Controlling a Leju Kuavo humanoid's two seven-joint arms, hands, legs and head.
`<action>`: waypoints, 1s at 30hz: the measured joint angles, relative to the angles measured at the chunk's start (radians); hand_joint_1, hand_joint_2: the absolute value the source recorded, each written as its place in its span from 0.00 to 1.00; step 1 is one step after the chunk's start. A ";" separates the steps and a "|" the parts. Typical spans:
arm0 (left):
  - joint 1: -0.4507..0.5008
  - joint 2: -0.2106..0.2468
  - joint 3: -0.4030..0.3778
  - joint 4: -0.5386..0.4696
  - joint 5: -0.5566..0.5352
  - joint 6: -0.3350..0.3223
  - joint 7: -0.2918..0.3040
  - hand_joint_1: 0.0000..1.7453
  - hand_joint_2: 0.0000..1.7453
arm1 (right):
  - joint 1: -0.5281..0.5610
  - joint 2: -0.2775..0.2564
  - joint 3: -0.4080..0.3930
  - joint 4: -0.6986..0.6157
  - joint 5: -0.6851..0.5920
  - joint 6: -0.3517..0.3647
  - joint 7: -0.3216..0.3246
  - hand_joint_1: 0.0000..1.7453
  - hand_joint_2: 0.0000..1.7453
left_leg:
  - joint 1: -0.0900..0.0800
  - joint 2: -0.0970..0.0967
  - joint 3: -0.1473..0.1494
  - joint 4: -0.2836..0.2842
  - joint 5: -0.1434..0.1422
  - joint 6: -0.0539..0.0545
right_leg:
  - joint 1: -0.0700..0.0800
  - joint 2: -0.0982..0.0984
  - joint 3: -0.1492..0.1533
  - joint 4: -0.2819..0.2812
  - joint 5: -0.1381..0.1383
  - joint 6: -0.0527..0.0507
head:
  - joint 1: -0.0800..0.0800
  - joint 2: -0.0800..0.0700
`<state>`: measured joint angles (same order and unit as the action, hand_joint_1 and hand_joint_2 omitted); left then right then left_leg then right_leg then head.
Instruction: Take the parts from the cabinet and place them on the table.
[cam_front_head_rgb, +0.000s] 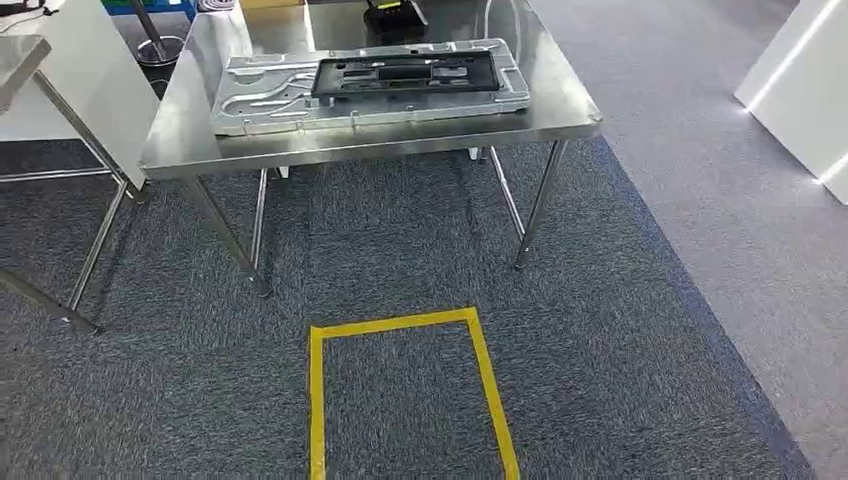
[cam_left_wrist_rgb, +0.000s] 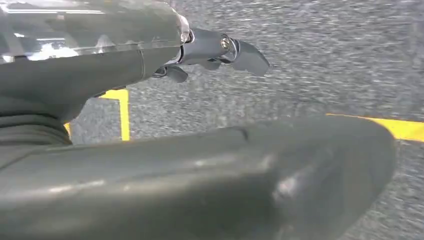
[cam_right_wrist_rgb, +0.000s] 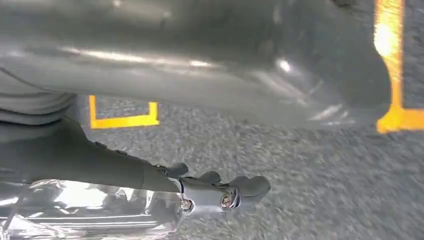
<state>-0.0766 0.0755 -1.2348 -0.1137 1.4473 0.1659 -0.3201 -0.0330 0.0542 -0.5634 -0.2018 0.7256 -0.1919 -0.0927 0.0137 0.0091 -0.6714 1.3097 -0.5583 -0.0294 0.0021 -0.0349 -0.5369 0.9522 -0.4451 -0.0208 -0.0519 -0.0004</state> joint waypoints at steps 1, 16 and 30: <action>-0.001 0.001 -0.002 0.000 0.000 0.000 0.000 0.00 0.00 | 0.000 0.000 0.000 0.000 0.003 0.005 0.002 0.00 0.00 | 0.002 0.001 0.038 -0.034 0.045 -0.002 | -0.001 -0.008 -0.022 0.011 0.008 0.003 | 0.000 0.000; -0.010 0.004 -0.006 0.000 0.000 0.000 0.003 0.00 0.00 | 0.003 -0.003 0.000 0.004 -0.006 0.013 0.017 0.00 0.00 | -0.009 0.007 0.092 -0.326 0.124 0.063 | -0.014 0.029 -0.100 0.317 -0.120 0.067 | 0.000 0.000; -0.009 0.001 -0.006 0.000 0.000 0.002 0.003 0.00 0.00 | -0.003 -0.006 0.000 0.004 -0.004 0.011 0.016 0.00 0.00 | -0.003 -0.002 -0.029 0.001 -0.031 0.005 | 0.004 0.018 0.021 -0.004 -0.013 -0.011 | 0.000 0.000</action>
<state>-0.0854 0.0763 -1.2413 -0.1137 1.4473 0.1675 -0.3166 -0.0358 0.0477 -0.5638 -0.1980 0.7218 -0.1804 -0.0763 0.0108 0.0076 -0.6999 1.3103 -0.5888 -0.0242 0.0058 -0.0170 -0.5163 0.9480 -0.4584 -0.0316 -0.0515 -0.0004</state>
